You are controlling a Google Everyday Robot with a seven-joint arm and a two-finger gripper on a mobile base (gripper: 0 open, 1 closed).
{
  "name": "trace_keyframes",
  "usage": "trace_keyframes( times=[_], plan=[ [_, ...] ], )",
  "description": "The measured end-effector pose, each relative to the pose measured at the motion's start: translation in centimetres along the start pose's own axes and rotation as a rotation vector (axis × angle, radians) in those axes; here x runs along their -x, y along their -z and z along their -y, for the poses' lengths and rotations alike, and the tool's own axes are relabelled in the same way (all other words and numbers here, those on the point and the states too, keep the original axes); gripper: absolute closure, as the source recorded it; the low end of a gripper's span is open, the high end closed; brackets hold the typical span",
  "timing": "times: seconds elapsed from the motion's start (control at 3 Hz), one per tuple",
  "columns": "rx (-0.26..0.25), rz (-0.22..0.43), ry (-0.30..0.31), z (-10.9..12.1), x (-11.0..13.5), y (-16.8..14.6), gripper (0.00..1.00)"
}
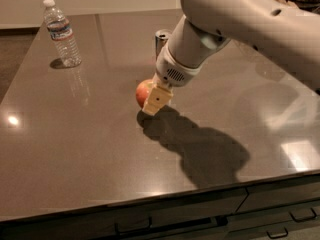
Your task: Move apple near redbull can
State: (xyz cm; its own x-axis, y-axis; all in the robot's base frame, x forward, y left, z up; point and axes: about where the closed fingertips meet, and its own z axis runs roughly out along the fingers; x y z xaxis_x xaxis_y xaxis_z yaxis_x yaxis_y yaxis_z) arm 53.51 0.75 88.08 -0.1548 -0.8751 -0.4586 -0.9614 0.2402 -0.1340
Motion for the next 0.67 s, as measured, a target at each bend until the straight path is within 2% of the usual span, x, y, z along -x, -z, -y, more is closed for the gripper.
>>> trace_keyframes(
  times=[0.33,0.67],
  plan=[
    [-0.064,-0.053,-0.107,3.7,-2.2,-0.6,1.0],
    [-0.128,-0.068,-0.192,6.3,-4.1,-1.1,1.0]
  ],
)
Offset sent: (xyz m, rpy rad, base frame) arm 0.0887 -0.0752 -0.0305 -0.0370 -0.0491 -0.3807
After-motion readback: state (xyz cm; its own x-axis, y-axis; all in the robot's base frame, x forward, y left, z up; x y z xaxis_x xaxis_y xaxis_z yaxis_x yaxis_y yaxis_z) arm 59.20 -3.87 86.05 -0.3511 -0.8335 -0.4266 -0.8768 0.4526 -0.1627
